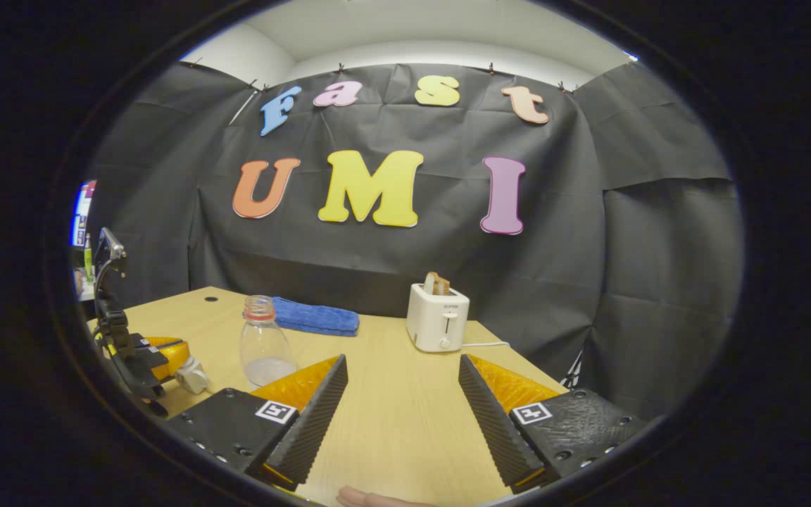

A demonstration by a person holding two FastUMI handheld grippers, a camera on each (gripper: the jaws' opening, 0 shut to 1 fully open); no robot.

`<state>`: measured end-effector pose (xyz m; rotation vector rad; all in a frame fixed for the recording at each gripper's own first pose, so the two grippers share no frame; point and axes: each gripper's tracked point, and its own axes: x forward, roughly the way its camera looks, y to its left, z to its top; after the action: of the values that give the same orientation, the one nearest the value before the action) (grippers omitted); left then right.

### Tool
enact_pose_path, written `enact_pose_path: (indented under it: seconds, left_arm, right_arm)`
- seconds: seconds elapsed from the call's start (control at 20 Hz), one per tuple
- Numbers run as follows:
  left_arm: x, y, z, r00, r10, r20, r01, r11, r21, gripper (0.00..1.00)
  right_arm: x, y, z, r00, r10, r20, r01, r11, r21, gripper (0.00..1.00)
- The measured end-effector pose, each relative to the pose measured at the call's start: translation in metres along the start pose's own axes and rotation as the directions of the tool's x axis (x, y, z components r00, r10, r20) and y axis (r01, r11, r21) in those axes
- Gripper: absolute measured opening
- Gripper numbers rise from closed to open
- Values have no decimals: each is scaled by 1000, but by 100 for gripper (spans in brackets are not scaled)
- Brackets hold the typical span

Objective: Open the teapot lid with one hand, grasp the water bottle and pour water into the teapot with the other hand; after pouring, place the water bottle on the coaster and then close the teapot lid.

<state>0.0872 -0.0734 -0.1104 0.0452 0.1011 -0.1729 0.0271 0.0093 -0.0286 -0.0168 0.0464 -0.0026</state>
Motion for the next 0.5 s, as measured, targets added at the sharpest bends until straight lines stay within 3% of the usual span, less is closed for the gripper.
enact_pose_path:
  seconds: [0.25,0.5]
  left_arm:
    - [-8,8,17,1000,-3,25,4,999,-35,3]
    - [-24,33,43,999,19,46,-17,998,-61,3]
  right_arm:
    - [-1,22,-17,999,49,-20,-47,997,55,97]
    - [-2,66,-49,983,177,-44,-170,977,131,98]
